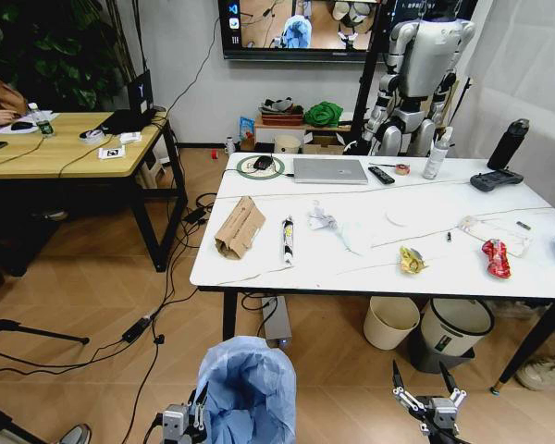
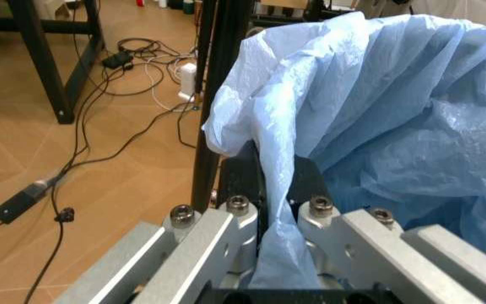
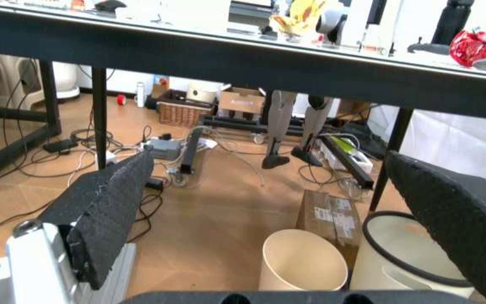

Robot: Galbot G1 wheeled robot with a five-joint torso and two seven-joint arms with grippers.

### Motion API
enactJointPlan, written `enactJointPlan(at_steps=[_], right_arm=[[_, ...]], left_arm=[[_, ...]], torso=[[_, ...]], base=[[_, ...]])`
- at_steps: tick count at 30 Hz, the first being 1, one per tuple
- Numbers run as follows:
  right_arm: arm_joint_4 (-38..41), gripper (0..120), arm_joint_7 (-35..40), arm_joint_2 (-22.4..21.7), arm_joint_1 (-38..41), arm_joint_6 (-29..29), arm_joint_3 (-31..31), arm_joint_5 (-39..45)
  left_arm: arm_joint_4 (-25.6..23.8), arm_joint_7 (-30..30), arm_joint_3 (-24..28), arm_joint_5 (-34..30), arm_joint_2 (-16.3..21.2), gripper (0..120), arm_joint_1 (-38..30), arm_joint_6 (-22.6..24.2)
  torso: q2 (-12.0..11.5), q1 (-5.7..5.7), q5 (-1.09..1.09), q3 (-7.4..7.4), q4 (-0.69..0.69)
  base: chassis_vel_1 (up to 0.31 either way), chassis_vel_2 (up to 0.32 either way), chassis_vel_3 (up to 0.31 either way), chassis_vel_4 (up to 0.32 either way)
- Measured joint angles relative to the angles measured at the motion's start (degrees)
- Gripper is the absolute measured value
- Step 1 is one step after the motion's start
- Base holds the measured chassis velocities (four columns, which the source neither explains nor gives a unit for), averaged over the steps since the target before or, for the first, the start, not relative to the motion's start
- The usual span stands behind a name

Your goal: Pick up the trash bin and place the trash from the table into it.

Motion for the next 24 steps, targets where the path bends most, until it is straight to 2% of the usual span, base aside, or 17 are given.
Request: enactJointPlan(at_steps=[17, 24], right_arm=[[-0.12, 100, -0.01, 0.00, 0.12, 0.04, 0.05, 0.04], [-0.21, 100, -0.01, 0.00, 0.21, 0.06, -0.09, 0.07]], left_arm=[[0.22, 0.06, 0.07, 0.58, -0.07, 1, -0.08, -0.29], [-0.23, -0.21, 0.32, 2.36, -0.11, 1, -0.05, -2.15]], torso=[[5.45, 2.45, 0.00, 2.99, 0.00], [7.43, 3.36, 0.00, 4.07, 0.00]], base=[[0.000, 0.000, 0.000, 0.000], [0.000, 0.000, 0.000, 0.000]])
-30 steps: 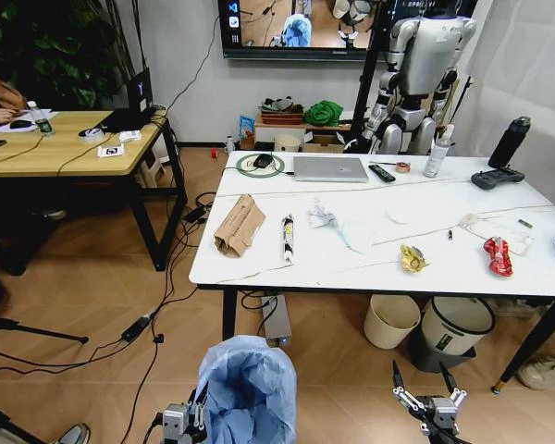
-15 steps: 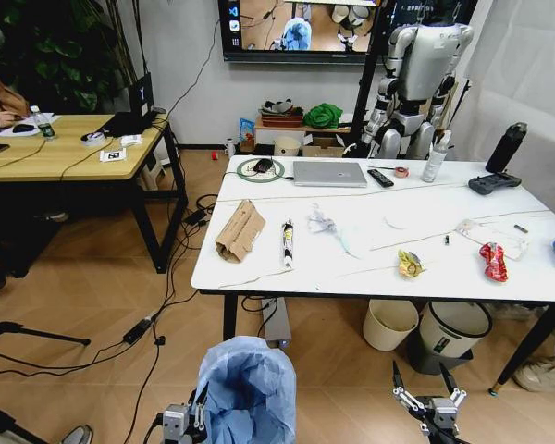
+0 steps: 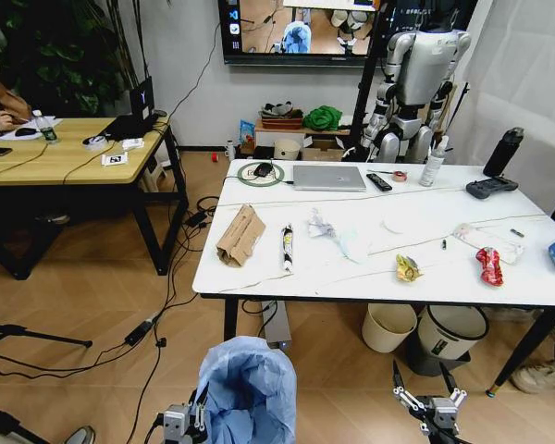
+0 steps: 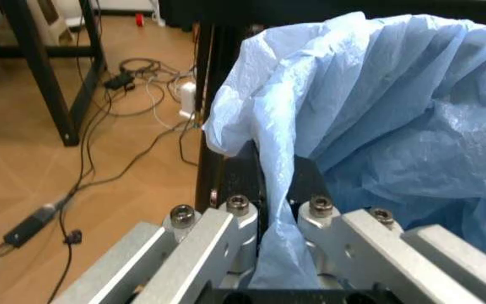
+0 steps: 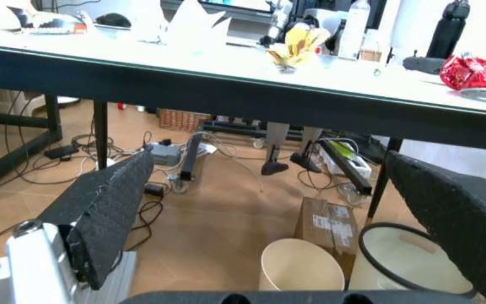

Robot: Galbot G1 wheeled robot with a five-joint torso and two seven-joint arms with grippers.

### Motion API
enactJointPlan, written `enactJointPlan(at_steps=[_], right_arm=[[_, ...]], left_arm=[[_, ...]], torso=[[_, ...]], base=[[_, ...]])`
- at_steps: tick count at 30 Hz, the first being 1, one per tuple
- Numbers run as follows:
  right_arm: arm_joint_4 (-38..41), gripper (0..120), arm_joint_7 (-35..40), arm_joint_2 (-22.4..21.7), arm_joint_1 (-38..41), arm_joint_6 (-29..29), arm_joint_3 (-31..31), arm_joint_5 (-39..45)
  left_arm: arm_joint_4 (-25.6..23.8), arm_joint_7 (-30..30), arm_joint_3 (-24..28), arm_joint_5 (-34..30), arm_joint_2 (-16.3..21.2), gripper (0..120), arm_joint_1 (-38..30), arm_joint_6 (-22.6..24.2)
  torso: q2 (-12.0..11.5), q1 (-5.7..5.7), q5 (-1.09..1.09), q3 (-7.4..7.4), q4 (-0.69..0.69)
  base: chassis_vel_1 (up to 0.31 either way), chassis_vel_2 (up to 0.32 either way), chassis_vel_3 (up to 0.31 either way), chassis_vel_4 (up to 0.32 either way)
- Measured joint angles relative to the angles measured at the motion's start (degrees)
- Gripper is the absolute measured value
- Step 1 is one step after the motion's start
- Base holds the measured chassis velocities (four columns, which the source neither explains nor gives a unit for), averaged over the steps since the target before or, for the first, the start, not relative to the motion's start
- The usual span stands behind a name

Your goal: Pick up the trash bin and place the trash from the table into it.

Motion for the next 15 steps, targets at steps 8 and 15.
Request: enactJointPlan(at_steps=[8, 15], right_arm=[[-0.05, 100, 0.00, 0.00, 0.03, 0.01, -0.12, 0.02], [2.17, 100, 0.18, 0.00, -0.99, -0.41, 0.28, 0.70]], left_arm=[[-0.40, 0.03, -1.27, 1.52, -0.12, 1, -0.24, -0.19], [-0.92, 0.94, -2.63, 1.88, 0.19, 1, -0.24, 2.50]], torso=[[0.10, 0.05, 0.00, 0.06, 0.00], [-0.16, -0.06, 0.02, -0.08, -0.01]], base=[[0.000, 0.000, 0.000, 0.000], [0.000, 0.000, 0.000, 0.000]])
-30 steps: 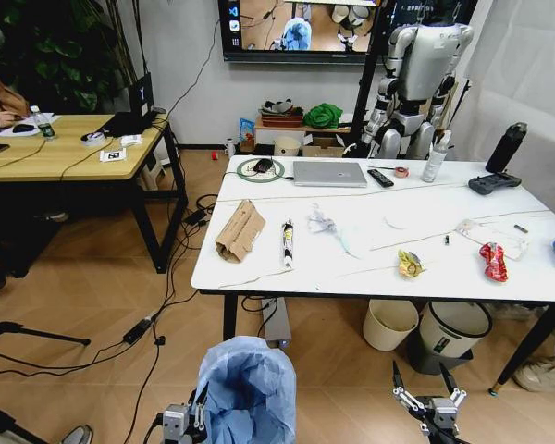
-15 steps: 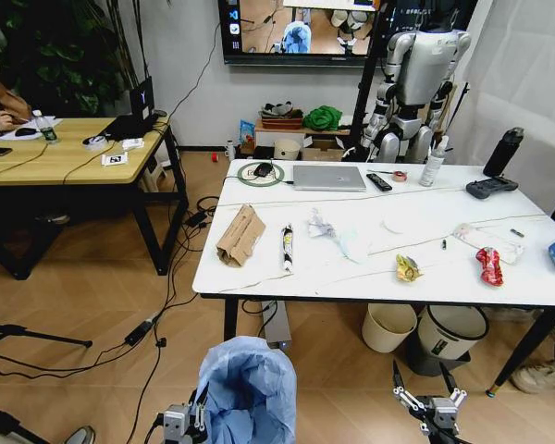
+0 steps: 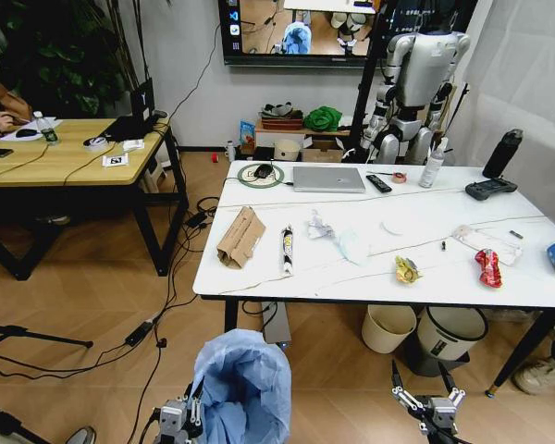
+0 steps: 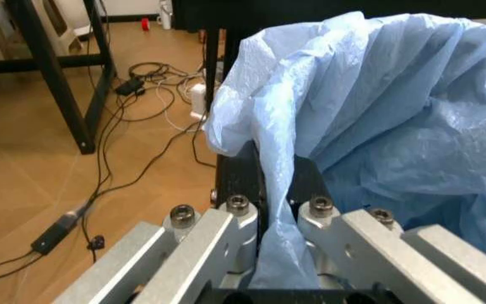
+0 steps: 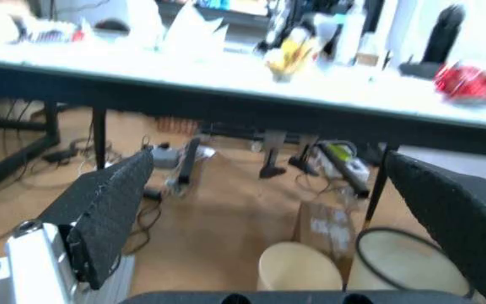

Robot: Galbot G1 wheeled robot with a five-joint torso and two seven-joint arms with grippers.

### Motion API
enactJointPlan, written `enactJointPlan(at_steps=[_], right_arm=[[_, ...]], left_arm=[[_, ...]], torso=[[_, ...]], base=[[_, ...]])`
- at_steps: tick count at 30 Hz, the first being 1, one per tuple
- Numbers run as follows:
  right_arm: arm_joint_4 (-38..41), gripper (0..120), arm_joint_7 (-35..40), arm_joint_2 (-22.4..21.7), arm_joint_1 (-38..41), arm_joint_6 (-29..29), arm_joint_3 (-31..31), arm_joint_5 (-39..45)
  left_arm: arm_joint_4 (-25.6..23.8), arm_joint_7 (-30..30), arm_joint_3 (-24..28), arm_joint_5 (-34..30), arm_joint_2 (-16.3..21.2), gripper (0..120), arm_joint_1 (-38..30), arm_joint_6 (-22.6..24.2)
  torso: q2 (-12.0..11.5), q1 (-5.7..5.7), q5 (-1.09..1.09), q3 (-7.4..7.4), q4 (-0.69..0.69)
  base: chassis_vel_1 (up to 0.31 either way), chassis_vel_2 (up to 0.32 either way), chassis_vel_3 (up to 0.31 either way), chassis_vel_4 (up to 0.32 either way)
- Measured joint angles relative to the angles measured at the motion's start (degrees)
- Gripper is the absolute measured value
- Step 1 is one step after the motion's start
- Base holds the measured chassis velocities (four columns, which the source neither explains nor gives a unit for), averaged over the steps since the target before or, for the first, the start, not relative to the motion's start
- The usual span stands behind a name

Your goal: Pick up the trash bin and place the trash from the table into it.

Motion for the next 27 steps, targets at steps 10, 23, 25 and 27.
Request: enactJointPlan(at_steps=[10, 23, 25, 27], right_arm=[[26.26, 100, 5.80, -14.39, -5.07, -18.94, -0.37, 22.34], [29.16, 100, 16.73, -40.00, 11.13, -37.99, -7.25, 40.58], [27.30, 100, 17.72, -40.84, 15.94, -41.10, -10.46, 42.34], [24.60, 100, 20.03, -41.01, 22.37, -44.56, -15.21, 43.92]], left_arm=[[-2.78, -0.50, -1.09, -4.41, 2.27, 1, 0.67, 4.00], [-5.46, -2.51, -5.41, -9.55, 2.84, 1, 2.54, 9.20], [-6.01, -2.56, -6.81, -10.14, 2.29, 1, 3.30, 9.21], [-6.53, -2.79, -8.58, -10.84, 1.17, 1, 3.57, 9.38]], torso=[[-0.25, -0.13, -0.03, -0.15, 0.01], [-0.45, -0.21, -0.01, -0.24, 0.01], [-0.47, -0.22, -0.01, -0.25, 0.02], [-0.49, -0.23, 0.01, -0.26, 0.01]], base=[[0.000, 0.000, 0.000, 0.000], [0.000, 0.000, 0.000, 0.000], [0.000, 0.000, 0.000, 0.000], [0.000, 0.000, 0.000, 0.000]])
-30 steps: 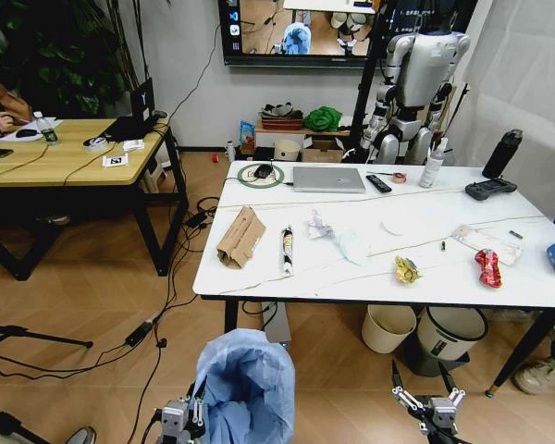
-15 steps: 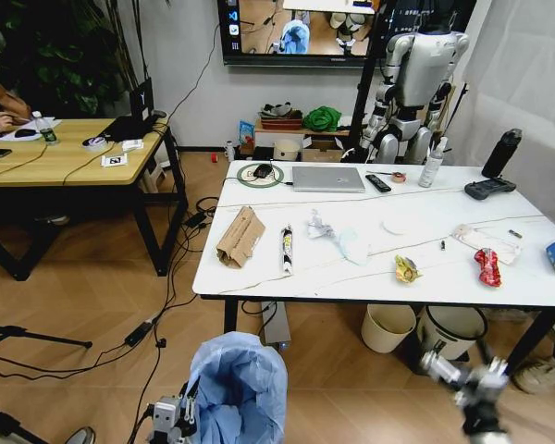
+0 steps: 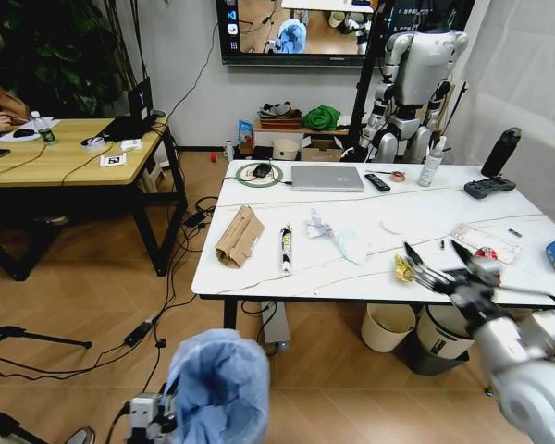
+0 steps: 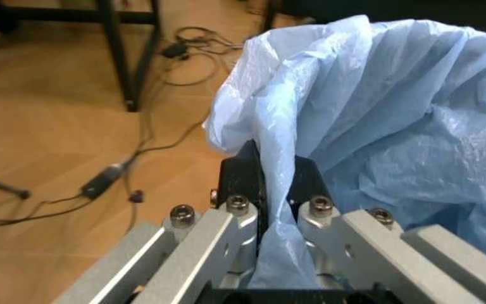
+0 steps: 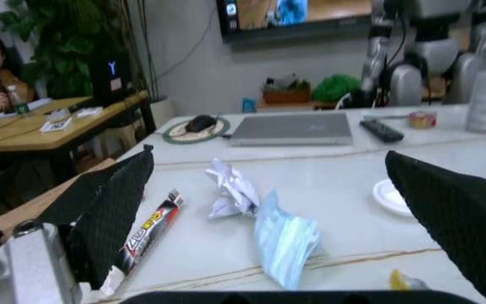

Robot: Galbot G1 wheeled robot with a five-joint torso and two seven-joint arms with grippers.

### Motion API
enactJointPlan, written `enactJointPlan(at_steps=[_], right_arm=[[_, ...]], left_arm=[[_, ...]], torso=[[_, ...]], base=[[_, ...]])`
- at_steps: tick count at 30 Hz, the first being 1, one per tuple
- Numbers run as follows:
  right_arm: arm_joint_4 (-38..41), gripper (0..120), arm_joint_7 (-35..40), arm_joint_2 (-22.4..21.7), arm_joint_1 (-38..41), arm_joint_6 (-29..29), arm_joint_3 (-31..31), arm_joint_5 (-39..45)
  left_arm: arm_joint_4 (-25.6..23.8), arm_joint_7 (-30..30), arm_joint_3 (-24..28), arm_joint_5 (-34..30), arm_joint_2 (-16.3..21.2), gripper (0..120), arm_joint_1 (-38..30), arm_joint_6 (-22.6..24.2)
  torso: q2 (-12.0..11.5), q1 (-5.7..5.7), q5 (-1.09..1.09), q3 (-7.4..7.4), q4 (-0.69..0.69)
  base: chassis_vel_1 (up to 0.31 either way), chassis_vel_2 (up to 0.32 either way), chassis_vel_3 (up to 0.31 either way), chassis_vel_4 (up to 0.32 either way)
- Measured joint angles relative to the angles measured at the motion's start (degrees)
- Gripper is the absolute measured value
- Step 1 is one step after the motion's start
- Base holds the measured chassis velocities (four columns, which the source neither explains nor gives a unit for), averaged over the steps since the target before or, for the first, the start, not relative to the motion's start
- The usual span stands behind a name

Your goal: Pick up the trash bin and place the trash from the table into it.

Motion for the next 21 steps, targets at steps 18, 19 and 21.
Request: enactJointPlan(at_steps=[18, 19, 21], right_arm=[[-17.64, 100, 8.54, 14.16, 27.31, -11.68, -27.89, -1.47], [-17.64, 100, 8.87, 14.56, 27.12, -11.92, -28.24, -2.19], [-17.62, 100, 9.25, 14.94, 26.73, -12.04, -28.91, -3.07]], left_arm=[[-4.37, -0.36, -5.53, -0.39, -5.99, 1, 3.22, -0.83], [-4.43, -0.35, -5.42, -0.30, -6.10, 1, 3.33, -0.96], [-4.44, -0.33, -5.09, -0.04, -6.16, 1, 3.37, -1.07]], torso=[[-0.10, -0.05, -0.04, -0.07, -0.01], [-0.10, -0.05, -0.04, -0.07, -0.01], [-0.11, -0.06, -0.04, -0.07, -0.01]], base=[[0.000, 0.000, 0.000, 0.000], [0.000, 0.000, 0.000, 0.000], [0.000, 0.000, 0.000, 0.000]])
